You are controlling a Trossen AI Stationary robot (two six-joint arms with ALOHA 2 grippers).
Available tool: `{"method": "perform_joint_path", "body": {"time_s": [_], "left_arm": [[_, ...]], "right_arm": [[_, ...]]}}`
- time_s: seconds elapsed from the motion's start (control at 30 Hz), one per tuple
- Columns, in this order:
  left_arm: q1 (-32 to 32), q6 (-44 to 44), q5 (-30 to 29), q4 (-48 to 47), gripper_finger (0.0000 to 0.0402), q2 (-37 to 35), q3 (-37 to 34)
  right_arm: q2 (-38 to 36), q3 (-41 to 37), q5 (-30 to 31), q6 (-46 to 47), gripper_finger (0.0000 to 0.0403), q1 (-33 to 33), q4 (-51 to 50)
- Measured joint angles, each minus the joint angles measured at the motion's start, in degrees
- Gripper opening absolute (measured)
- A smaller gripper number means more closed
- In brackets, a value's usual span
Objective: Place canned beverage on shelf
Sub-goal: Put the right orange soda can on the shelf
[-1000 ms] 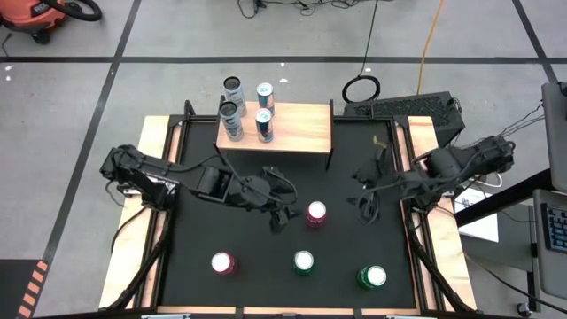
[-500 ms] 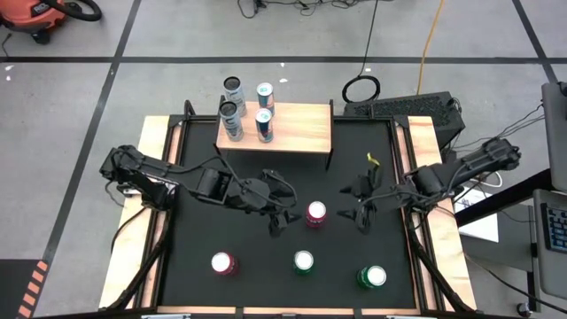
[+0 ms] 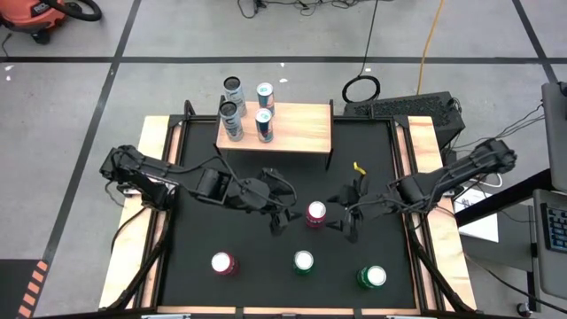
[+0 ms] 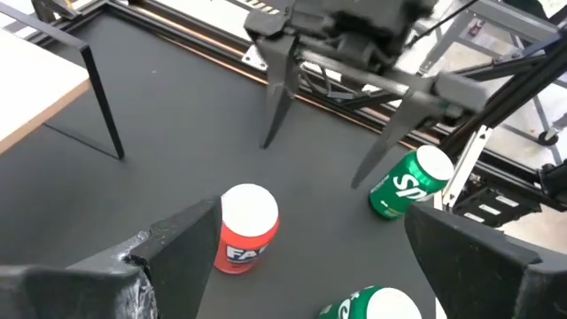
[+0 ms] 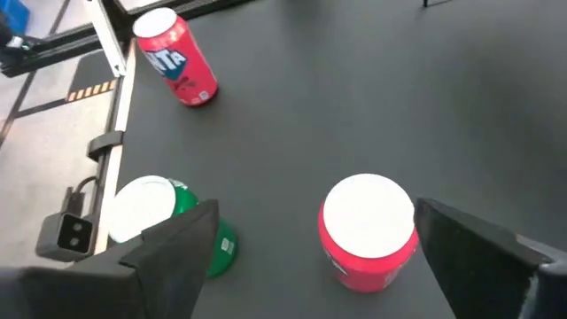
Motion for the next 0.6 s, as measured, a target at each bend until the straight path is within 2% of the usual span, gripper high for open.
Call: {"method": "perform_joint_path", "body": {"time_s": [0.33,0.6], "left_arm": [[-0.3,0.4,0.1,0.1,0.0358,0.0,0.0],[-0.1,2.9,2.8,-0.2,0.0358,0.0,0.0]], "right_arm": [[2.7,0.0,-0.1,-0.4,0.0363,-0.4,1.2],[4.2,0.0,-0.2,1.9,0.0364,-0.5,1.7]]}}
